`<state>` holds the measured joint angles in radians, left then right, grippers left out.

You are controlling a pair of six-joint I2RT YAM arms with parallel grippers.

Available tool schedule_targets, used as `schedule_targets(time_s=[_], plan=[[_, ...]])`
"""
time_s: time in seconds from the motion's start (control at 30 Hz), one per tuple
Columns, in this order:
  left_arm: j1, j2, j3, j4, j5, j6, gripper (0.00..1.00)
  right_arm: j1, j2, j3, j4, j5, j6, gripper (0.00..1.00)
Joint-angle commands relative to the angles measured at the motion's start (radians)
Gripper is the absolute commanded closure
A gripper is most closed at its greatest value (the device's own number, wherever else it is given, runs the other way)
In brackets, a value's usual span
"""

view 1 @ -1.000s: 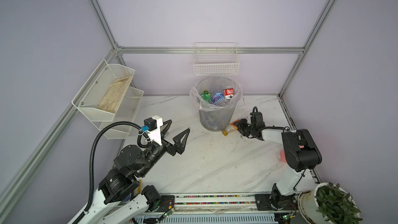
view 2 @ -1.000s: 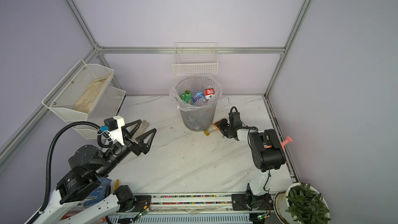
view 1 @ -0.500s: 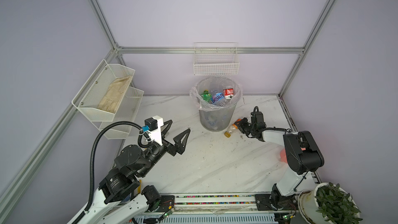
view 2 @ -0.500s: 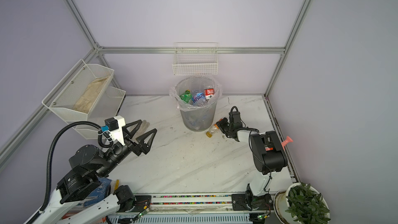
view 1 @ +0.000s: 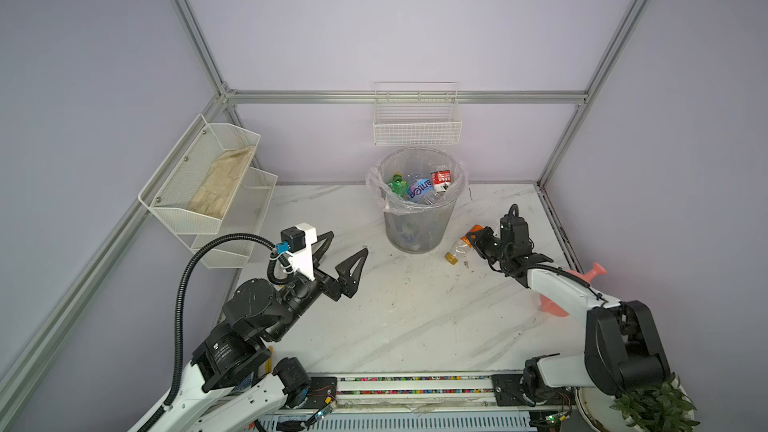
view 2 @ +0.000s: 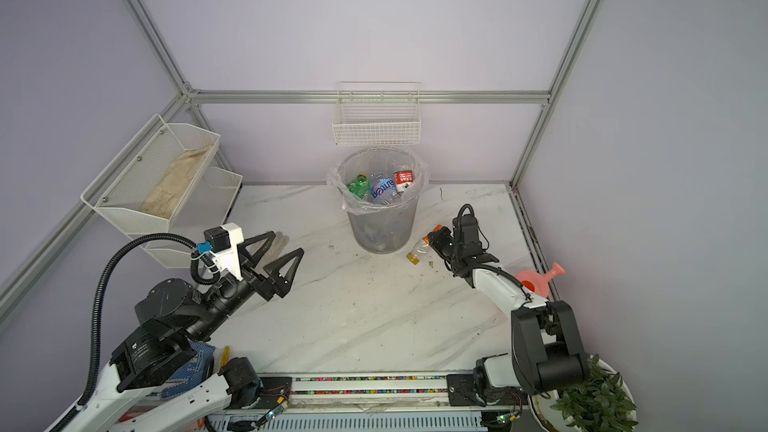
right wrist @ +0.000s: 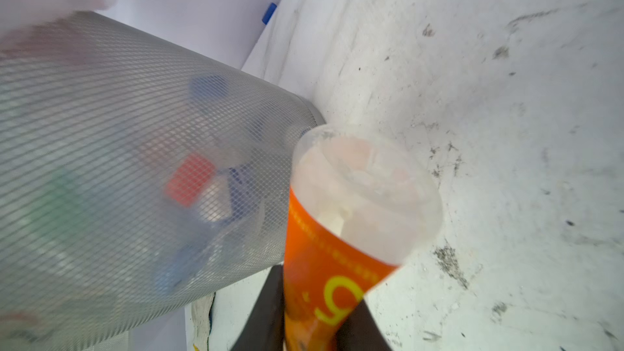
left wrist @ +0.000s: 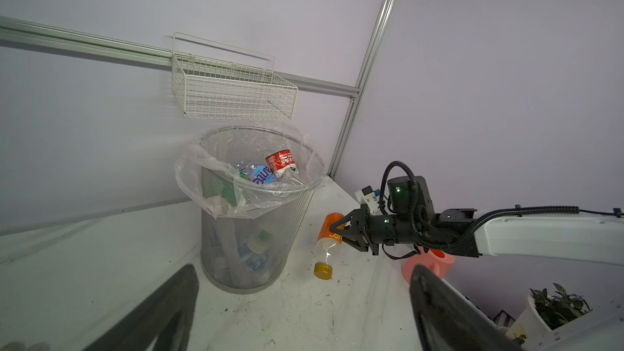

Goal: Throw the plastic bottles in the bin
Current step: 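Close the right gripper on the NFC bottle and lift it off the table, then carry the NFC bottle with the right gripper over the bin opening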

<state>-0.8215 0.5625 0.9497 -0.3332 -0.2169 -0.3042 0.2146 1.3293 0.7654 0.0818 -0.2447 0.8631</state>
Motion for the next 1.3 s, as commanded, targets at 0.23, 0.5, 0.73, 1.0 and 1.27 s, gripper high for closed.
schedule_targets(time_s=[0.23,0.5,0.73,1.0,1.27], plan=[[-0.014,0.036,-0.003,0.008,-0.01,0.002,0.05,0.011,-0.37,0.095,-0.28,0.205,-0.149,1.0],[-0.029,0.081,0.018,0.022,-0.012,0.006,0.05,0.014,-0.459,0.294,-0.39,0.234,-0.287,1.0],[-0.053,0.112,0.027,0.038,-0.031,0.015,0.05,0.013,-0.484,0.456,-0.442,0.223,-0.386,1.0],[-0.08,0.149,0.041,0.053,-0.046,0.036,0.05,0.014,-0.515,0.557,-0.452,0.187,-0.454,1.0],[-0.098,0.175,0.037,0.058,-0.058,0.048,0.05,0.014,-0.513,0.609,-0.432,0.155,-0.481,1.0]])
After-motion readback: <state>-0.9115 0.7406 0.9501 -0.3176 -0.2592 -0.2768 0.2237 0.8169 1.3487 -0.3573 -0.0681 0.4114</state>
